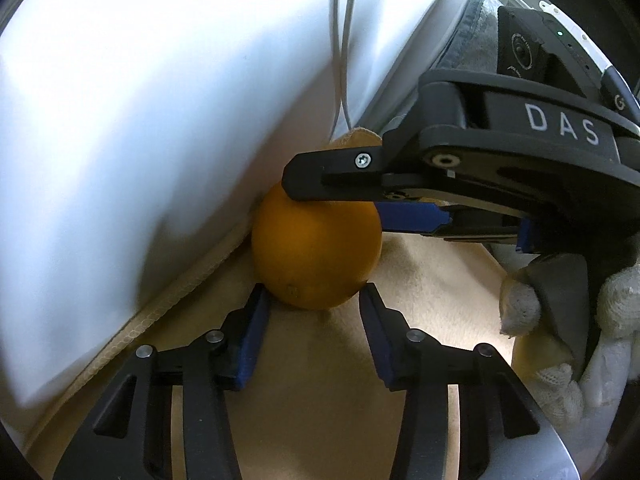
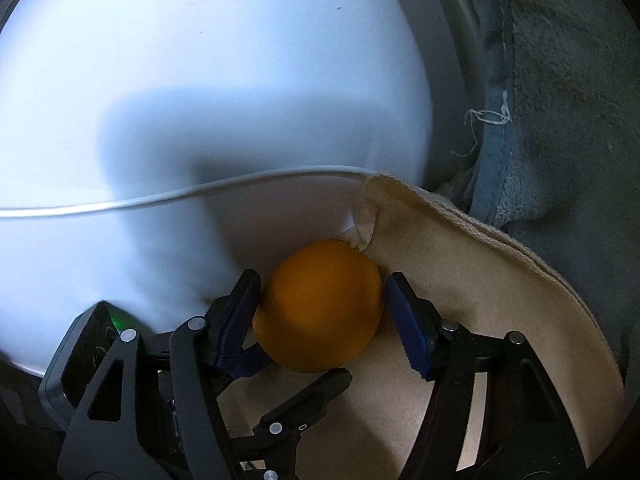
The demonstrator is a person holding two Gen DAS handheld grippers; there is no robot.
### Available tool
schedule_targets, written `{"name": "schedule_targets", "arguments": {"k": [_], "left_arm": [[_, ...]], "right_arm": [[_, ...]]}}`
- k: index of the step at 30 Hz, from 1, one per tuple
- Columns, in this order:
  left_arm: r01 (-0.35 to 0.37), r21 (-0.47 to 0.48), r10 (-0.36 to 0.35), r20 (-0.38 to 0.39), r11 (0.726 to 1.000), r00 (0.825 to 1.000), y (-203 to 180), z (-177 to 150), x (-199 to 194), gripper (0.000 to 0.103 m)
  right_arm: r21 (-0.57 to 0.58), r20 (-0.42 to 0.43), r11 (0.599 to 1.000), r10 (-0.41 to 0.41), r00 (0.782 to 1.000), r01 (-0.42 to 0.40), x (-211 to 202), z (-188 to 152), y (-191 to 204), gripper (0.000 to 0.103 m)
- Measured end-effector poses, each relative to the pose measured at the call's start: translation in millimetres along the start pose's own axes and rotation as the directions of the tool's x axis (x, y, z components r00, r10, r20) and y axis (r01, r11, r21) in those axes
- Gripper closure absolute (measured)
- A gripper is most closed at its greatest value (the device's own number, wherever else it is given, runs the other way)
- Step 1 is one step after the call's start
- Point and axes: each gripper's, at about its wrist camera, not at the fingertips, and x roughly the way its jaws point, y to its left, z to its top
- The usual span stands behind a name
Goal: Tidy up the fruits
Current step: 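Close the right tool's fingers around the large orange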
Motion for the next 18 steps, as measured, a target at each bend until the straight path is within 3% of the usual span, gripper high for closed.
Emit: {"name": "schedule_targets", "arguments": {"k": [18], "left_arm": [[0.016,0.044,-0.016,0.009,0.999,1.0,-12.8,-2.8,-8.9,0.06]], "right_arm": [[-0.057,0.036,0.998,-0.016,0.999,0.018,-0.5,-17.6,17.3,0.035]]}}
